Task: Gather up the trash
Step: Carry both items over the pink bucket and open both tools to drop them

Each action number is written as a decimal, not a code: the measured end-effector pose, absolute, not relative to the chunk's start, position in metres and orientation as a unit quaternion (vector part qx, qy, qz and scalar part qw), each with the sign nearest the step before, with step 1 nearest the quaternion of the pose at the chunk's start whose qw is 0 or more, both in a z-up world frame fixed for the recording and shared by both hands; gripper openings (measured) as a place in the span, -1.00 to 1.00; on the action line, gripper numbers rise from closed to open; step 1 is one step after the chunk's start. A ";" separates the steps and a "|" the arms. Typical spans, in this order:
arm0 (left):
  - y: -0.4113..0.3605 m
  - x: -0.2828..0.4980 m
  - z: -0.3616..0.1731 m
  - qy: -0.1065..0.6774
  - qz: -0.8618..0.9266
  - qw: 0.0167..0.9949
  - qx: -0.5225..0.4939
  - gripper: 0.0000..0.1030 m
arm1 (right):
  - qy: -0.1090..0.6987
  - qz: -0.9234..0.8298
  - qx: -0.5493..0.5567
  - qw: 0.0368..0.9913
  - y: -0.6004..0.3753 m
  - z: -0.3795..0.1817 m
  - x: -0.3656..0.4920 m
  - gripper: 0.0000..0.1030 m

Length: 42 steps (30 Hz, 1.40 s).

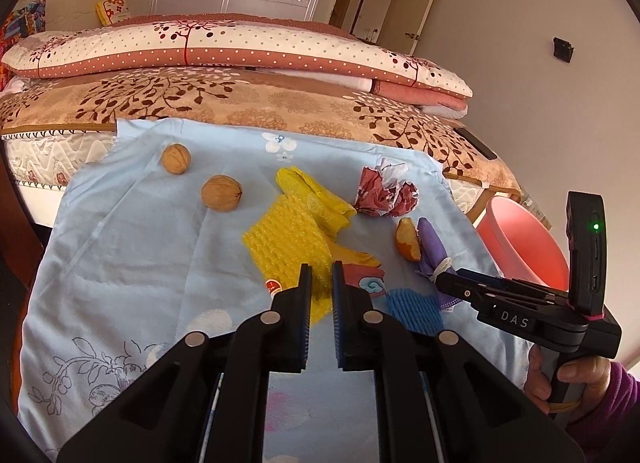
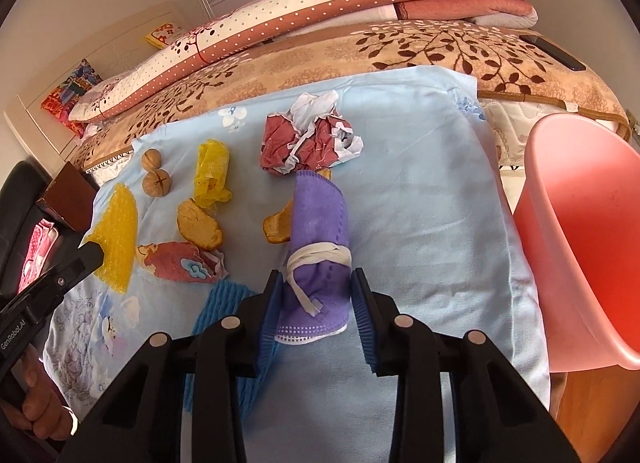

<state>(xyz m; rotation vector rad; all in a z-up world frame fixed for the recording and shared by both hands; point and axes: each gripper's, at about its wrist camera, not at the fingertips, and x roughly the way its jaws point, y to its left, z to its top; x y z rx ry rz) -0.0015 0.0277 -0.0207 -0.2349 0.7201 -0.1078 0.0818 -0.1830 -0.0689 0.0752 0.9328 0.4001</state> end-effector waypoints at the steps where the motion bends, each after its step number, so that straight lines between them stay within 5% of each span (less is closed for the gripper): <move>1: 0.026 -0.002 -0.020 0.350 -0.054 0.928 -0.113 -0.82 | 0.443 0.193 0.039 0.875 -0.185 -0.067 0.080 -0.35; 18: -0.034 0.007 0.011 0.316 -0.126 0.936 -0.087 -0.82 | 0.341 0.148 0.058 0.927 -0.243 -0.013 0.043 -0.35; 42: -0.175 0.028 0.033 0.283 -0.267 0.921 -0.031 -0.82 | 0.307 0.014 0.123 0.943 -0.369 -0.008 0.021 -0.34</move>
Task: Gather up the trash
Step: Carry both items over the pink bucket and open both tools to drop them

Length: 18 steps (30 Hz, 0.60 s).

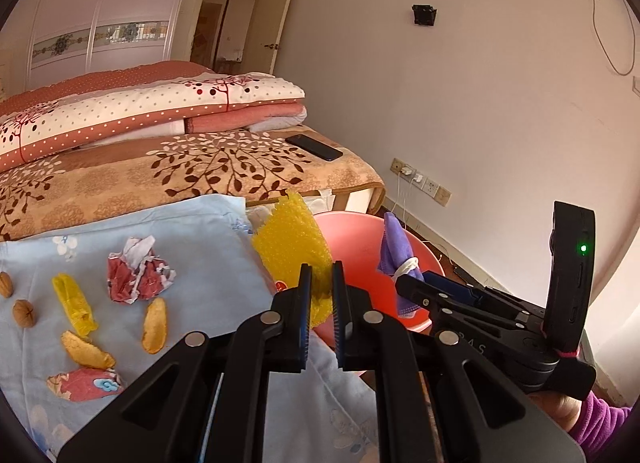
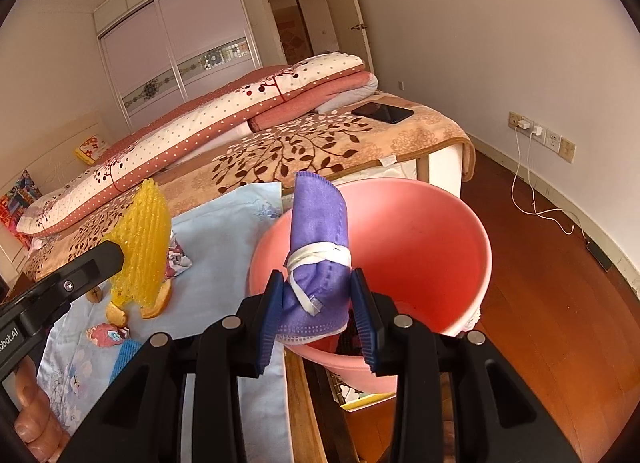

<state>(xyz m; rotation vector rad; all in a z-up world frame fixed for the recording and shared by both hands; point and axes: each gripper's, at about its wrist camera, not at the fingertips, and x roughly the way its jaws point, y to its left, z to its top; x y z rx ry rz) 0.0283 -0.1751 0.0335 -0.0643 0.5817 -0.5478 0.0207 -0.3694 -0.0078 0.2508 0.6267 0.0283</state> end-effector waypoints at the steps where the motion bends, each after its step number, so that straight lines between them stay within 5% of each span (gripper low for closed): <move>1: -0.181 0.029 0.033 0.284 -0.272 0.919 -0.028 -0.82 | 0.307 0.011 0.126 0.943 -0.373 -0.009 0.021 -0.34; 18: -0.246 0.048 0.010 0.307 -0.316 0.898 -0.010 -0.82 | 0.306 -0.012 0.162 0.938 -0.410 -0.020 0.020 -0.34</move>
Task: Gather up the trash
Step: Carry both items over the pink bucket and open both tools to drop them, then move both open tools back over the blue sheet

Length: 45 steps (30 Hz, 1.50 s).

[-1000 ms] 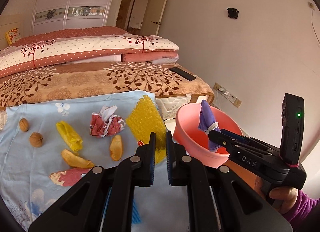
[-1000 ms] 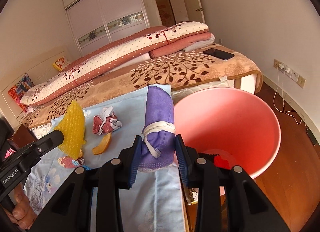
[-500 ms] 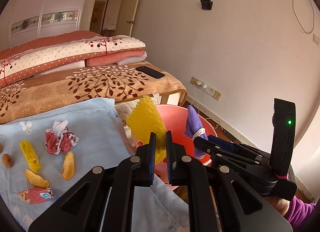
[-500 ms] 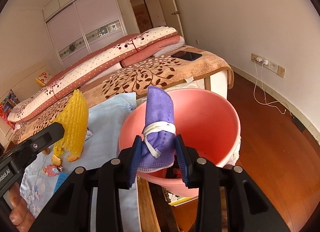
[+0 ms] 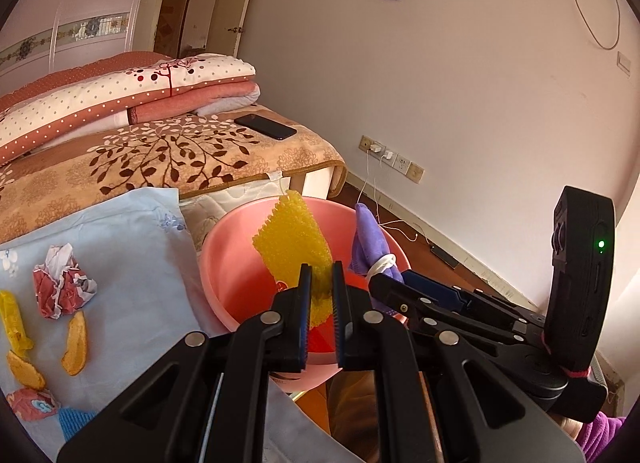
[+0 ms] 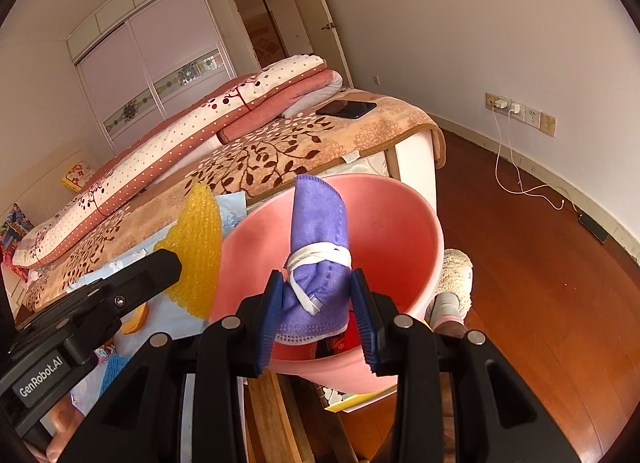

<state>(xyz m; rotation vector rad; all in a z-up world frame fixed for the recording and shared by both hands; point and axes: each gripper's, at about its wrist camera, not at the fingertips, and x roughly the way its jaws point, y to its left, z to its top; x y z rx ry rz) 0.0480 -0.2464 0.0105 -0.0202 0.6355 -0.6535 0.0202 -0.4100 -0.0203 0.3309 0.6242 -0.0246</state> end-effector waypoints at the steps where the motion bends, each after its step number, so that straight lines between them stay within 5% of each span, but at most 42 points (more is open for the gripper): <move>1: -0.248 0.049 0.008 0.309 -0.316 0.897 -0.009 -0.82 | 0.306 -0.013 0.162 0.938 -0.410 -0.021 0.021 -0.34; 9: -0.247 0.056 -0.001 0.318 -0.311 0.895 -0.018 -0.81 | 0.310 -0.013 0.163 0.936 -0.410 -0.026 0.025 -0.33; 11: -0.246 0.059 -0.003 0.326 -0.310 0.893 -0.020 -0.69 | 0.311 -0.013 0.163 0.936 -0.410 -0.026 0.025 -0.33; 13: -0.244 0.061 -0.003 0.331 -0.312 0.890 -0.027 -0.34 | 0.311 -0.014 0.163 0.936 -0.409 -0.027 0.025 -0.33; 15: -0.243 0.060 -0.003 0.330 -0.312 0.890 -0.032 -0.27 | 0.311 -0.014 0.163 0.936 -0.408 -0.027 0.026 -0.33; 22: -0.238 0.056 0.001 0.330 -0.309 0.892 -0.030 -0.26 | 0.306 -0.016 0.165 0.937 -0.408 -0.027 0.025 -0.31; 26: -0.233 0.054 0.002 0.332 -0.304 0.892 -0.030 -0.26 | 0.298 -0.020 0.167 0.940 -0.407 -0.025 0.022 0.03; 45: -0.179 0.036 0.028 0.294 -0.240 0.924 -0.038 -0.26 | 0.277 0.039 0.138 0.950 -0.370 -0.006 0.010 0.04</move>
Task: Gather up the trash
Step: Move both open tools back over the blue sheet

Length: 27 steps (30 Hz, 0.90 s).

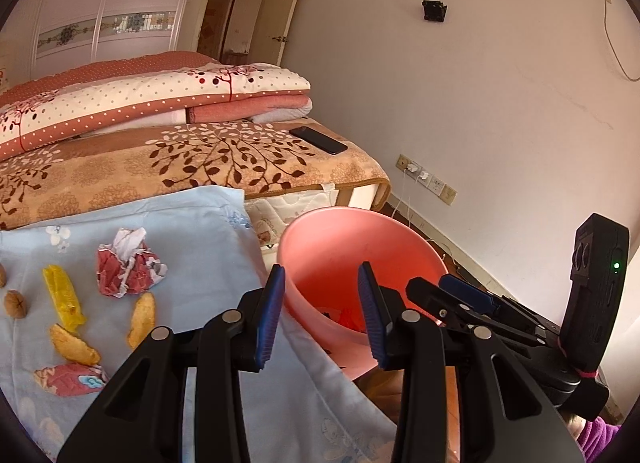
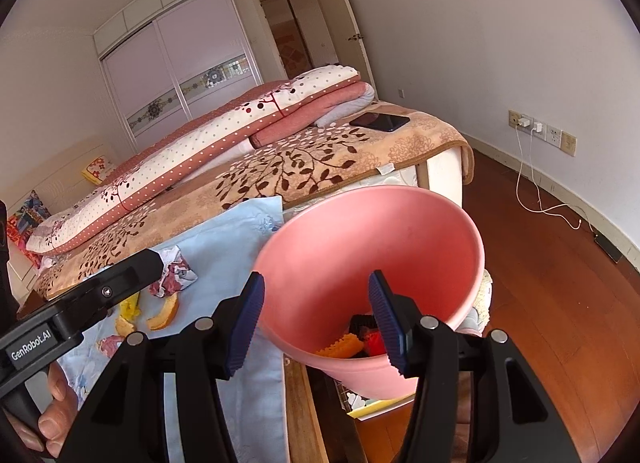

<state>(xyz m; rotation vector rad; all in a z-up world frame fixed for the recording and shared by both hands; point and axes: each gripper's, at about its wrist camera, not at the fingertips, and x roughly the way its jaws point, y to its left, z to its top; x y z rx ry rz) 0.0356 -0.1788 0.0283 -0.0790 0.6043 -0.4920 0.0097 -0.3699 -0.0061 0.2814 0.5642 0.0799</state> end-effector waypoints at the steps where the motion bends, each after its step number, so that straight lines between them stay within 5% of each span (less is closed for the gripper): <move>1: -0.175 0.034 0.030 0.290 -0.231 0.928 -0.033 -0.26 | 0.276 0.046 0.136 0.950 -0.366 -0.005 0.008 0.04; 27: 0.017 0.002 0.011 0.302 0.005 0.950 -0.075 -0.26 | 0.328 0.197 0.052 0.922 -0.239 -0.022 0.006 0.06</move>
